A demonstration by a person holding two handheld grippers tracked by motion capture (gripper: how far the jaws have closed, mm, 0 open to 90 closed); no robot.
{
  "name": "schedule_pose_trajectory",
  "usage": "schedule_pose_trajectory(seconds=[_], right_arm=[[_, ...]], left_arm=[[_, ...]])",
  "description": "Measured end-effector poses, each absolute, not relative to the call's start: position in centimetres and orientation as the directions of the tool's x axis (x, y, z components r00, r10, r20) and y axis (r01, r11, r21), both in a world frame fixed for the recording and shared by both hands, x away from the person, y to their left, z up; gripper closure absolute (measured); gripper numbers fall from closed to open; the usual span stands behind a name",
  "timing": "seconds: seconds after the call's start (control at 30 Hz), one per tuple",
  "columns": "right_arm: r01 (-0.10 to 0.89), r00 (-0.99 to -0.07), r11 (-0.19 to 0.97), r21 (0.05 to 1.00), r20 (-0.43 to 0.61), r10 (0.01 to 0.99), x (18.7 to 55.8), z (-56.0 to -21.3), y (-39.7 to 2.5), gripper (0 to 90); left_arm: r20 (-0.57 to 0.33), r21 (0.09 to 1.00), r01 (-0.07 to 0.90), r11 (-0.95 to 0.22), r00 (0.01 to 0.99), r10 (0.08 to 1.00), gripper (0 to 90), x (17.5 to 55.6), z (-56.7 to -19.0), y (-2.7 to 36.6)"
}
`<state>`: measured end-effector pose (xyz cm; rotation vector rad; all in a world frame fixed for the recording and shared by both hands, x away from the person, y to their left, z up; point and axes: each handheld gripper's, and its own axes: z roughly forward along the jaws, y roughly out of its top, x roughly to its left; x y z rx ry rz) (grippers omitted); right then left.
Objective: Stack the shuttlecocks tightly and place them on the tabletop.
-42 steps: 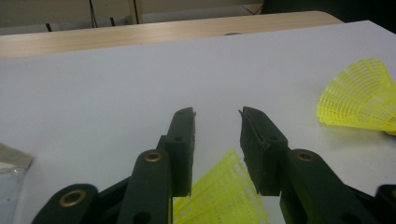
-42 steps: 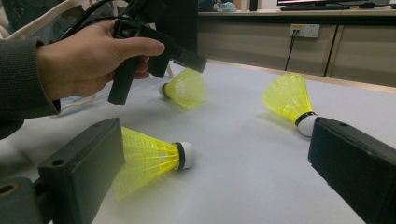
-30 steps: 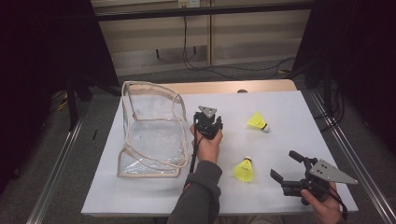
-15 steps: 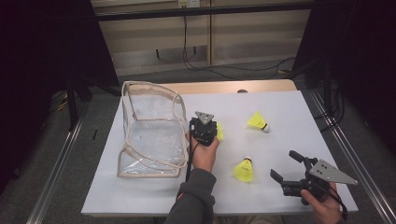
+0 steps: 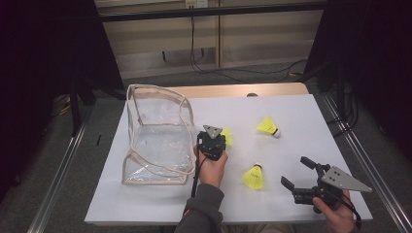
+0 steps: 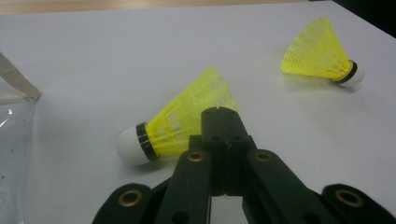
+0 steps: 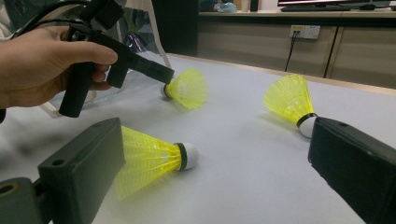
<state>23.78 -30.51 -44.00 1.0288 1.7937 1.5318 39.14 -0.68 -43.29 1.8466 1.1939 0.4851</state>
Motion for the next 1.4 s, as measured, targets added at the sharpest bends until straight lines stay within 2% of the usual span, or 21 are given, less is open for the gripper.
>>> schedule_pose_trajectory(seconds=[1.4], right_arm=[[0.195,-0.547,0.057,0.979,0.060,0.835,23.78,-44.03,-30.65,3.2]], left_arm=[[-0.134,0.825,0.545,-0.151,0.448,0.884,88.4,39.63,-44.07,-0.89]])
